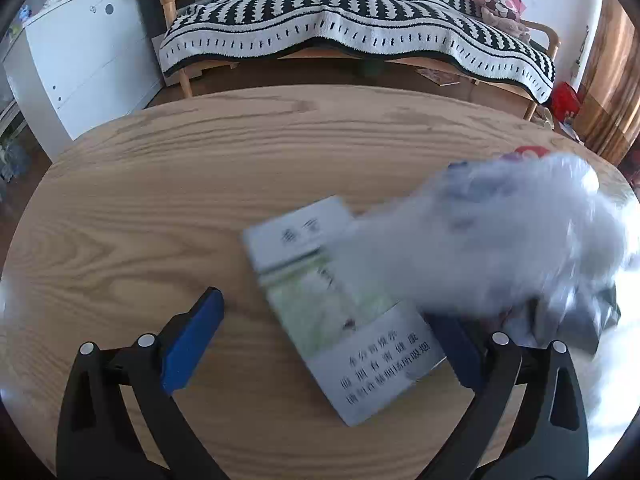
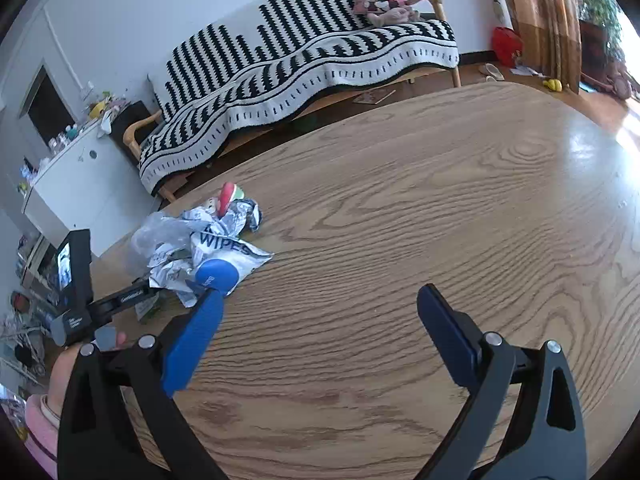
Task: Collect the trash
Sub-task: 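Return both grippers to the table toward the remaining trash, then grasp the white-green cigarette box with the left gripper while the right grasps the plastic bag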
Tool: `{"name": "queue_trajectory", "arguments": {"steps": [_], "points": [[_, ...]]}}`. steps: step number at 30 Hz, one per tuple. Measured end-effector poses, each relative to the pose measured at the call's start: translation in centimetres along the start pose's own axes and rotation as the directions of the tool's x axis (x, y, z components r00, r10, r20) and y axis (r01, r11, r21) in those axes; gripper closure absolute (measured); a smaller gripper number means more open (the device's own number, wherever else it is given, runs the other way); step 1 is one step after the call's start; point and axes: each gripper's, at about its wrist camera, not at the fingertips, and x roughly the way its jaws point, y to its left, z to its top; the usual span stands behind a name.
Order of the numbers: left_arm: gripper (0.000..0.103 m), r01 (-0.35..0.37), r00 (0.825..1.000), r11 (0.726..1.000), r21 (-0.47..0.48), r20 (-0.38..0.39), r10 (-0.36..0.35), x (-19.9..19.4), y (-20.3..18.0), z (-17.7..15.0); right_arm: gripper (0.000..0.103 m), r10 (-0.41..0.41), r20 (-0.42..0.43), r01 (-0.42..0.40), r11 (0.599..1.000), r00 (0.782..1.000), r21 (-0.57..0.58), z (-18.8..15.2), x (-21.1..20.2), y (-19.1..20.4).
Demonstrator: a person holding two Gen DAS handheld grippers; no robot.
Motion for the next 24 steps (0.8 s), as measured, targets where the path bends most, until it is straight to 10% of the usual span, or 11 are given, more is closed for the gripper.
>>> {"name": "queue_trajectory", "arguments": {"steps": [9, 24], "points": [[0.006, 0.009, 1.0, 1.0, 0.008, -0.011, -0.009, -1.5, 3.8, -2.3, 0.007, -0.002, 0.001, 0.002, 0.988, 1.0, -0.157, 0.3, 1.4, 4.3], [0.006, 0.048, 0.999, 0.996, 0.077, 0.002, -0.048, -1.7, 4.3, -2.6, 0.007, 0.09, 0.014, -0.07, 0.857, 0.996, -0.511, 3.8, 7.6, 17.1]]}}
